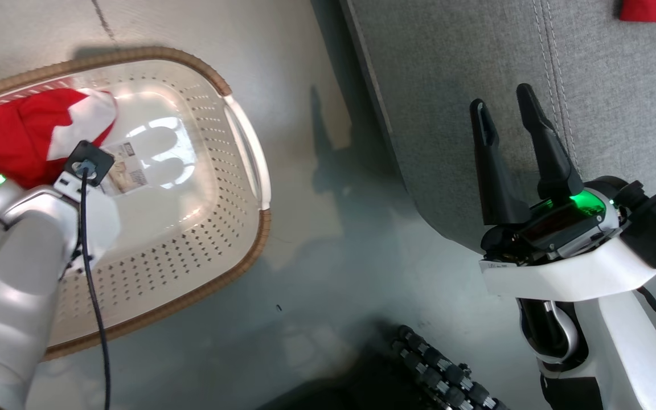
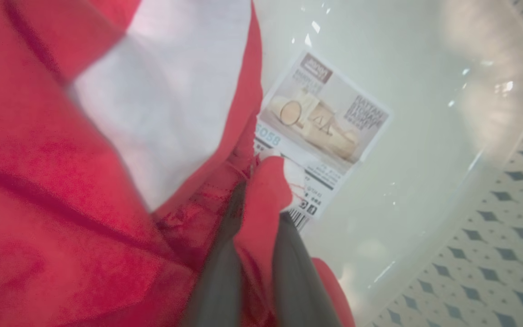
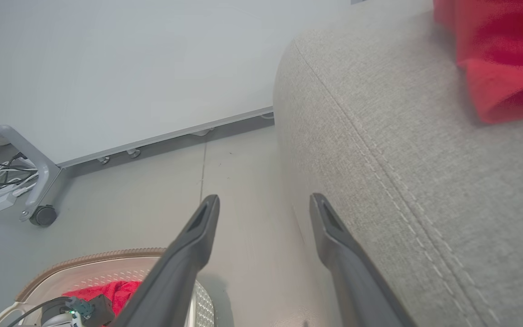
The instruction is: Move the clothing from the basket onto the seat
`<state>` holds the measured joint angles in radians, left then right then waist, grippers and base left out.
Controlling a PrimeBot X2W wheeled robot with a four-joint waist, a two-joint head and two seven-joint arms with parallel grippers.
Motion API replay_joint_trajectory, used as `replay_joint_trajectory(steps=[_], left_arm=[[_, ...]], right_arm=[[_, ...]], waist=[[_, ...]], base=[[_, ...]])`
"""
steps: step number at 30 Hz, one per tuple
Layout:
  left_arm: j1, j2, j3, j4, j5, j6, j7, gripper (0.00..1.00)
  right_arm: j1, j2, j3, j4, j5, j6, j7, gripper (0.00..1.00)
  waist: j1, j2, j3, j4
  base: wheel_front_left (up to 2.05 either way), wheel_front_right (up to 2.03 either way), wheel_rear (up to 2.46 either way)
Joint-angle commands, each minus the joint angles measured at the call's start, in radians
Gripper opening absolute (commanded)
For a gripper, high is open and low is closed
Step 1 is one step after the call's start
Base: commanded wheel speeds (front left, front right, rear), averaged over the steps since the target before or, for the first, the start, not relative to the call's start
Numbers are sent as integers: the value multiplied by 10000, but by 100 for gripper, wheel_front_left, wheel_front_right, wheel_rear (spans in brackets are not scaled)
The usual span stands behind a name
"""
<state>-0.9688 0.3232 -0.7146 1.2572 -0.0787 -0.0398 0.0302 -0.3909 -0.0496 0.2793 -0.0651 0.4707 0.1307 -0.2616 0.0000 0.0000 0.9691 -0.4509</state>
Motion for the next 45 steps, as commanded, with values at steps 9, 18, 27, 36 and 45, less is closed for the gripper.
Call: replay_joint_trajectory(steps=[9, 18, 27, 36, 45], left_arm=[[429, -930, 889, -599, -1321, -187, -2453, 0], [1670, -1508, 1797, -3181, -2259, -366, -2955, 0], [3711, -1657, 2477, -6520, -2395, -112, -2961, 0], [5141, -1733, 2944, -8653, -2514, -33, -2962, 0], [6283, -1626, 3587, -10726, -2774, -60, -2965, 0]], right_arm=[[64, -32, -489, 240, -779, 2, -56, 100], [380, -40, -1041, 786, -1701, 2, -53, 100], [834, -46, -1714, 877, -2534, 2, 522, 100], [1655, -40, -2275, 407, -3050, 2, 1396, 100], [2509, -40, -2439, -70, -3172, 2, 2133, 100]], waist=[[0, 0, -1046, 1065], [0, 0, -2433, 2259], [0, 0, -3995, 3302], [0, 0, -5643, 3889], [0, 0, -7161, 4175]], base=[[0, 0, 0], [0, 0, 0], [0, 0, 0], [0, 0, 0], [0, 0, 0]])
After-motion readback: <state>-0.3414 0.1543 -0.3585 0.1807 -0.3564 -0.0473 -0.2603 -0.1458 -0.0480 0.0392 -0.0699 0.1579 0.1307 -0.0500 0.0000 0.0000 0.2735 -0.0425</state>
